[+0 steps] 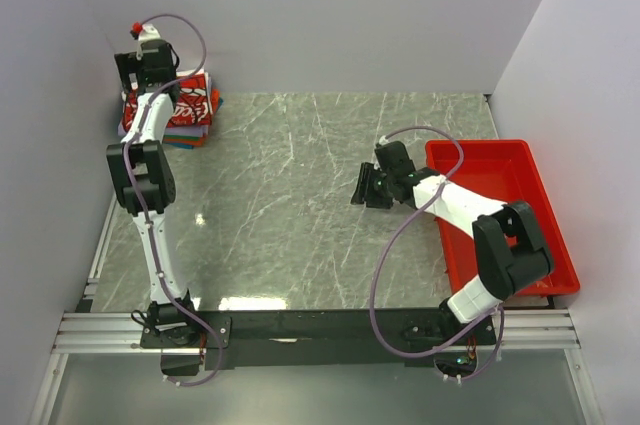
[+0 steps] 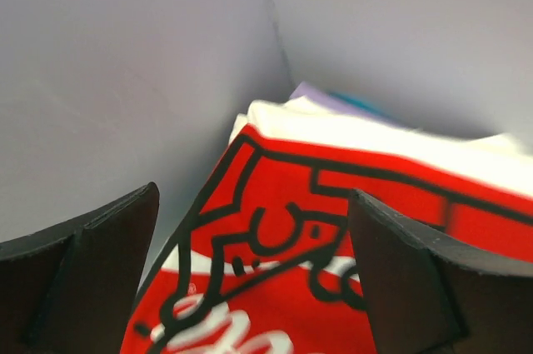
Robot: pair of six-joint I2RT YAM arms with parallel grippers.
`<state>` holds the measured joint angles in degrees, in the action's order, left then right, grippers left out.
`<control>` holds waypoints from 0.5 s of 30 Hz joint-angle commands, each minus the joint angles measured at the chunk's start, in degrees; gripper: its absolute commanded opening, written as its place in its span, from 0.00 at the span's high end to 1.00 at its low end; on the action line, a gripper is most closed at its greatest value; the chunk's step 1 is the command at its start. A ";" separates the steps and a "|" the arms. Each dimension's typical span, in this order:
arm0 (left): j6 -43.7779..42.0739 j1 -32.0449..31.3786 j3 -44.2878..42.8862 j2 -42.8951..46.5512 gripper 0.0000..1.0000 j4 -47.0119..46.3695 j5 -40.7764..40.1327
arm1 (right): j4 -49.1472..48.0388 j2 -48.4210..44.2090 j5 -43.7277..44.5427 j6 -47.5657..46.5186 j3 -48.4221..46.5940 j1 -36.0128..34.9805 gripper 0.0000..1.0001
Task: Fold and stack the t-shirts
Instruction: Neatly place the folded tshirt to the corner, then reset both grippers
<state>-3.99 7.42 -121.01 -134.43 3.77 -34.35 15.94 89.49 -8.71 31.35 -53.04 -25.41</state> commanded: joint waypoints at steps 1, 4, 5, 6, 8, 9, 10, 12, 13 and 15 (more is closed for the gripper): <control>9.59 -1.71 0.69 9.78 0.01 -0.88 -0.72 | -0.39 -5.11 0.71 -1.30 -1.81 -0.70 0.46; 18.18 -2.41 3.92 15.13 0.01 2.64 1.37 | 0.14 -7.66 1.06 -1.30 -1.72 -0.69 0.45; 20.58 -2.85 5.94 16.99 0.01 2.82 3.04 | 0.05 -8.97 1.06 -1.30 -1.72 -0.69 0.45; 22.60 -3.11 10.05 18.66 0.00 2.91 4.89 | 0.05 -9.68 0.98 -1.30 -1.63 -0.69 0.44; 28.05 -4.77 13.85 23.50 0.00 4.13 8.40 | 0.14 -11.78 1.41 -1.12 -1.54 -0.61 0.44; 29.55 -5.57 17.61 24.99 0.00 4.66 9.20 | 0.31 -12.58 1.59 -1.12 -1.46 -0.61 0.44; 32.96 -6.53 19.74 28.23 0.01 5.80 9.99 | 0.32 -13.37 1.68 -1.12 -1.54 -0.78 0.43; 35.10 -10.74 28.05 32.02 0.01 4.67 11.76 | 0.58 -15.48 2.73 -1.03 -1.54 -0.61 0.42; 36.32 -12.59 31.07 35.87 0.01 4.06 10.89 | 1.19 -16.27 3.08 -1.03 -1.81 -0.69 0.42; 36.95 -18.91 39.74 39.75 0.01 1.77 9.04 | 1.37 -18.29 3.70 -0.68 -1.89 -0.69 0.41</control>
<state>26.79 -4.14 -89.93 -99.48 6.13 -26.98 16.62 74.78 -7.05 30.98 -53.06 -25.65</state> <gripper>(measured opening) 0.995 0.583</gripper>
